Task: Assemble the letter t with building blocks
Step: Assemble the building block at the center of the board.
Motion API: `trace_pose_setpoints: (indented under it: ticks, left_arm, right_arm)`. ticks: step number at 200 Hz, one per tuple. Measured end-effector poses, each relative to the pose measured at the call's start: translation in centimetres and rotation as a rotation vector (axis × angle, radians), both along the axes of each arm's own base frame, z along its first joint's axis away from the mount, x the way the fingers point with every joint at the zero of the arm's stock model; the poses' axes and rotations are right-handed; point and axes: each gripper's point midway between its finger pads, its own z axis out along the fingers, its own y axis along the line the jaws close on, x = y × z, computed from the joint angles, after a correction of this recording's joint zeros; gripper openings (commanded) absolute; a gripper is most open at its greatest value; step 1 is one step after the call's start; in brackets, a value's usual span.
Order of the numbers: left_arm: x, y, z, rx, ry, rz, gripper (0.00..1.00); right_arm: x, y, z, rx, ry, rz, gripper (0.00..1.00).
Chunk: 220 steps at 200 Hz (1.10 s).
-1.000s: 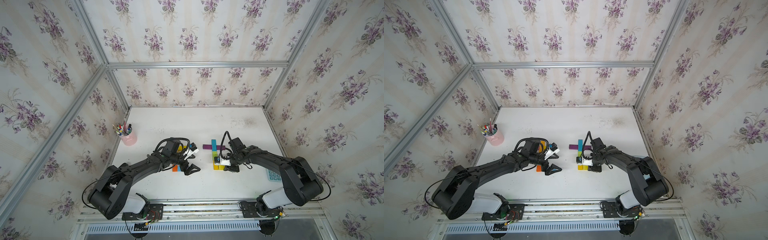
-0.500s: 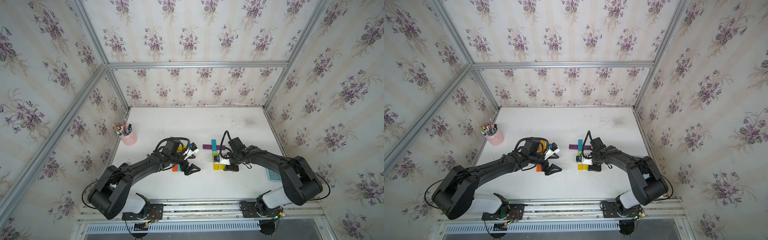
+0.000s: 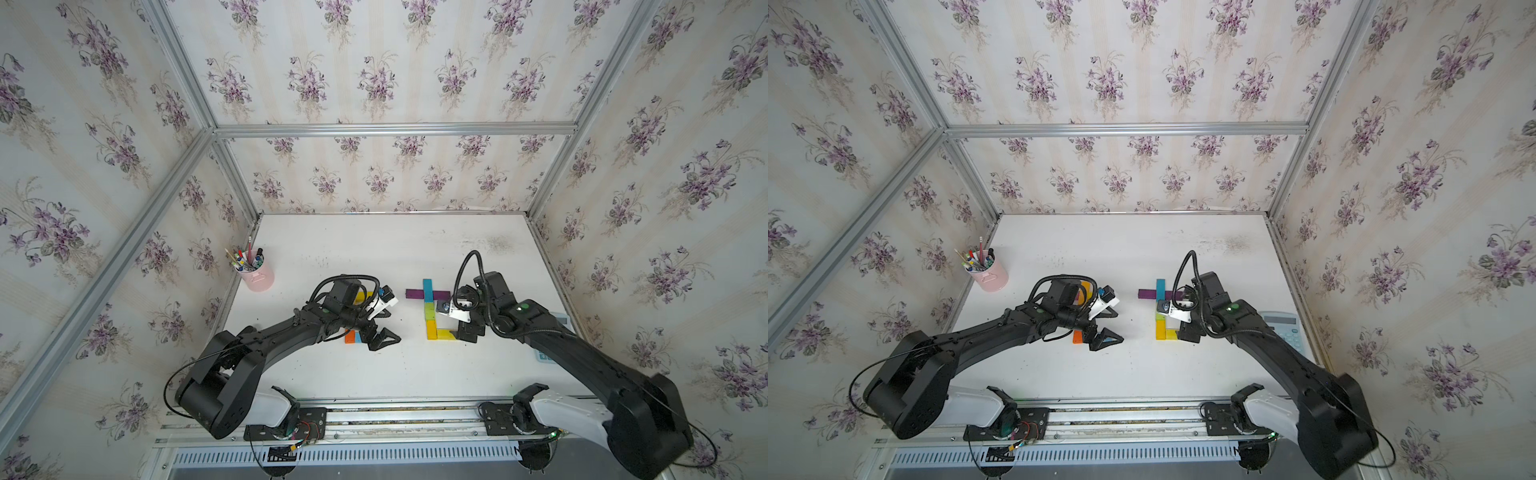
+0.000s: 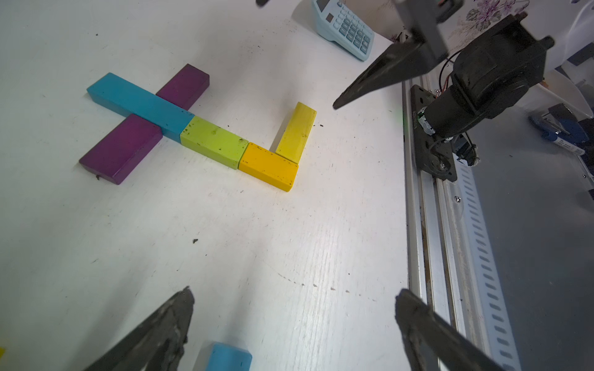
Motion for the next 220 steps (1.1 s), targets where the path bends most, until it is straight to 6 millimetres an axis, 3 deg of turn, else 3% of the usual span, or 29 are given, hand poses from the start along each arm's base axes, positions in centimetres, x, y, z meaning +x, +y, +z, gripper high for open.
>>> trace_pose_setpoints:
  ticks: [37, 49, 60, 103, 130, 153, 172, 191, 220]
  left_arm:
    - [0.2, -0.2, -1.0, 0.016, 0.031, -0.004, 1.00]
    - [0.2, -0.2, -1.2, 0.021, 0.039, -0.007, 1.00]
    - [0.2, -0.3, -1.2, 0.022, 0.042, -0.008, 1.00]
    - [0.3, -0.5, -1.6, 0.030, 0.052, -0.015, 1.00]
    - [-0.4, -0.8, -1.9, 0.032, 0.043, -0.039, 1.00]
    - [-1.2, -1.6, -2.2, 0.030, 0.013, -0.078, 1.00]
    - [-1.5, -2.1, -2.5, 0.033, 0.005, -0.099, 1.00]
    - [-1.1, -2.3, -2.6, 0.036, -0.006, -0.100, 1.00]
    - [-0.9, -2.6, -2.9, 0.036, -0.002, -0.108, 1.00]
  right_arm:
    - [1.1, -2.9, 8.2, 0.374, -0.142, -0.449, 1.00]
    - [1.6, -3.5, 9.7, 0.470, -0.119, -0.566, 1.00]
    - [2.3, -4.0, 9.8, 0.510, -0.075, -0.667, 1.00]
    - [4.0, -6.0, 4.2, 0.405, 0.128, -1.010, 0.86]
    - [4.8, -7.4, 1.7, 0.333, 0.185, -1.192, 0.65]
    - [5.8, -8.0, 0.0, 0.287, 0.263, -1.301, 0.59]
    - [6.5, -7.3, -0.8, 0.297, 0.311, -1.338, 0.55]
    - [5.3, -6.8, -2.7, 0.319, 0.396, -1.367, 0.54]
    - [1.5, -7.5, -6.6, 0.291, 0.517, -1.449, 0.51]
